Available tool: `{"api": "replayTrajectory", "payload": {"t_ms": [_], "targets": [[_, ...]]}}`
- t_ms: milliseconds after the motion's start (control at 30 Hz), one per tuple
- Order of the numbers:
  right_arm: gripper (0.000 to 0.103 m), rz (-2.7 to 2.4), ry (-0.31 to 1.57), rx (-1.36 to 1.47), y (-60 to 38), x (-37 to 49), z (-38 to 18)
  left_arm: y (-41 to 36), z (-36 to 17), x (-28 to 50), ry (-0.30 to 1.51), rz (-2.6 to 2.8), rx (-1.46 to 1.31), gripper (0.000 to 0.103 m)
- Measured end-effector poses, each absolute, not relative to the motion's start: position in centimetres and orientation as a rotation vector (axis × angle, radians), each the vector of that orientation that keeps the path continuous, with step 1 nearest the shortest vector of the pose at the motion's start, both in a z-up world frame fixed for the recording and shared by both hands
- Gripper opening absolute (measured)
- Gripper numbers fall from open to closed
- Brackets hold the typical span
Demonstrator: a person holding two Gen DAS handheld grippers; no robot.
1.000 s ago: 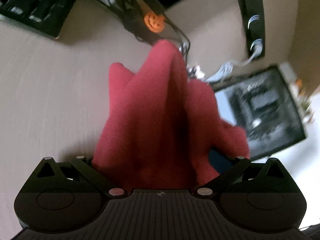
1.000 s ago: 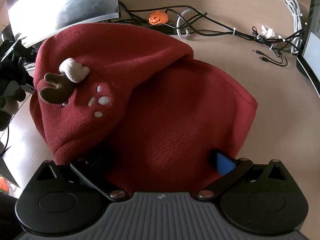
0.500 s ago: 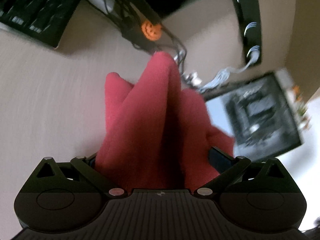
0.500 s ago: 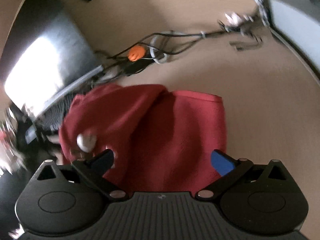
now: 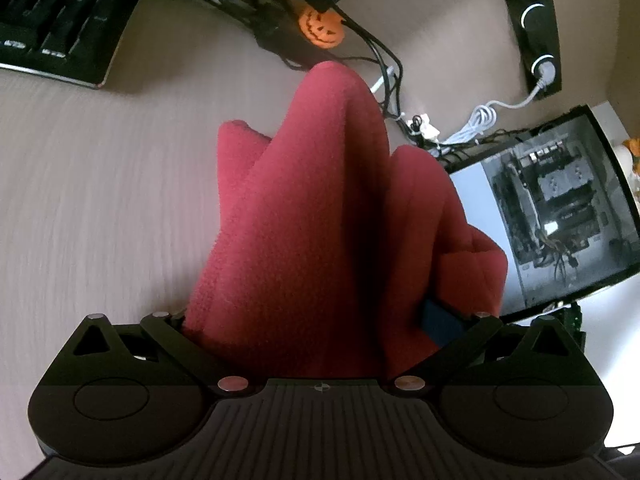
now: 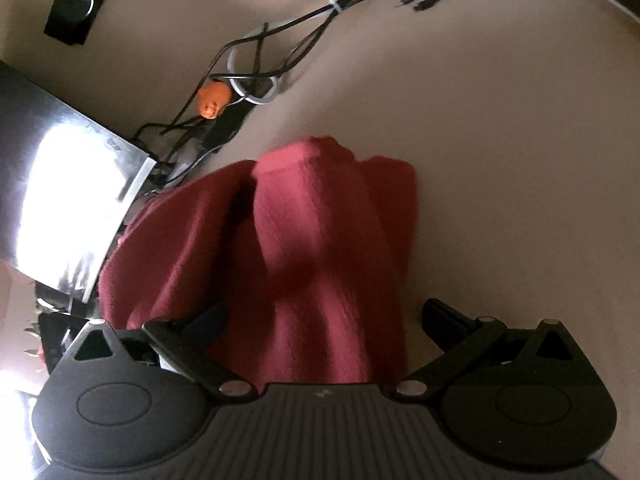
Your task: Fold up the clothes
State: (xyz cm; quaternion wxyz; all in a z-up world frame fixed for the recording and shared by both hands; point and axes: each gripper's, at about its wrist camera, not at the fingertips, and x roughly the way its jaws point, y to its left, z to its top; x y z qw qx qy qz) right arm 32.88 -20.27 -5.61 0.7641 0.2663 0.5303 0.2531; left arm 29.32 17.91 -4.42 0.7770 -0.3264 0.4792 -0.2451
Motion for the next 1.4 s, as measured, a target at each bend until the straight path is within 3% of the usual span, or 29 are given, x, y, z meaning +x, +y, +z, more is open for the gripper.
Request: {"api": "replayTrajectory", "payload": {"t_ms": [867,1167,1400], "targets": [[0.103,0.914,1.16,0.43,-17.4,39.1,-6.4,14.9,-3.8,29.9,1.115,-0.394,-0.732,0.103],[0.103,0.978,1.19,0.429,-14.5,39.2,-5.5,16.4,-3.2,25.9,0.991,-0.407,-0.82,0.103],[0.103,1.041,1.135,0.429,-6.6,35.2,-2.6,22.1,-2.0,21.9,0.885,-0.464,-0.878,0.103]]}}
